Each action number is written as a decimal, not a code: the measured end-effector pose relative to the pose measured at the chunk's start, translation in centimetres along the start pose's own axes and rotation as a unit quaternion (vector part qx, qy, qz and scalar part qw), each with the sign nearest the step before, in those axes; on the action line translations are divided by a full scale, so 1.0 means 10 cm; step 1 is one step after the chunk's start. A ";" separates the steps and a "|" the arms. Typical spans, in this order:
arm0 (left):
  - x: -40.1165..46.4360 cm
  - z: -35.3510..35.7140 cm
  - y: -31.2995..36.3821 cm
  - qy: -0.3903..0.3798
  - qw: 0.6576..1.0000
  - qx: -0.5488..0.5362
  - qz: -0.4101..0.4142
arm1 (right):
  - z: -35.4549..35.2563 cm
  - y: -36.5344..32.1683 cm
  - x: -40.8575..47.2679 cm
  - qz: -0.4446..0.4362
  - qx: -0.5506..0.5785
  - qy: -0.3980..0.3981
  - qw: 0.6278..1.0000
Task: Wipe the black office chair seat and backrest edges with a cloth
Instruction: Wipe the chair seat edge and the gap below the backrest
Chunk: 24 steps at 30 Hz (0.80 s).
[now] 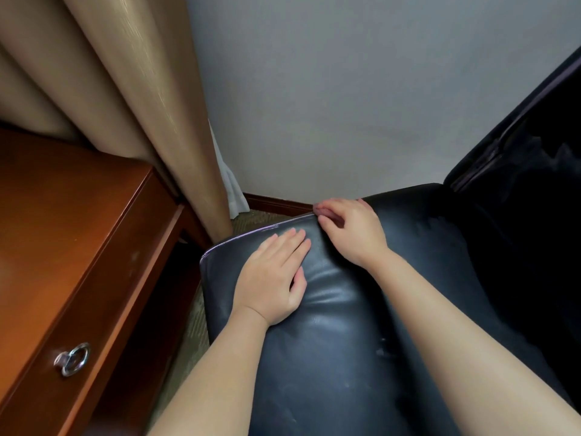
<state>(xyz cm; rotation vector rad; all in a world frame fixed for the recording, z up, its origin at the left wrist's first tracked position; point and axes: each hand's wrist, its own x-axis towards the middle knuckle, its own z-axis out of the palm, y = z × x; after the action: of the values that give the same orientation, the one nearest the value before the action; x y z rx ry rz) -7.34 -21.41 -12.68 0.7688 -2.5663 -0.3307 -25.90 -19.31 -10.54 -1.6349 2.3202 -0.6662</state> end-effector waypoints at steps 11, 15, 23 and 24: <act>0.02 0.02 -0.02 0.003 1.000 -0.001 -0.012 | 0.06 -0.11 -0.11 0.007 0.018 0.015 1.000; 0.06 0.02 -0.02 0.001 1.000 0.002 -0.018 | 0.05 -0.15 0.12 0.020 -0.002 -0.033 0.999; 0.06 0.04 -0.02 0.019 0.999 0.039 -0.027 | 0.16 -0.22 -0.15 -0.016 0.007 0.030 0.999; 0.06 0.05 -0.03 0.024 0.998 0.039 -0.030 | 0.15 -0.22 -0.12 -0.016 0.005 0.027 0.999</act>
<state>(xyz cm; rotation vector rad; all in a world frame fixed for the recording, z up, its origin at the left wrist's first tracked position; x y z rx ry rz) -7.92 -21.95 -12.99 0.8727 -2.5274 -0.2280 -22.94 -19.13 -10.88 -1.6732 2.3279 -0.7361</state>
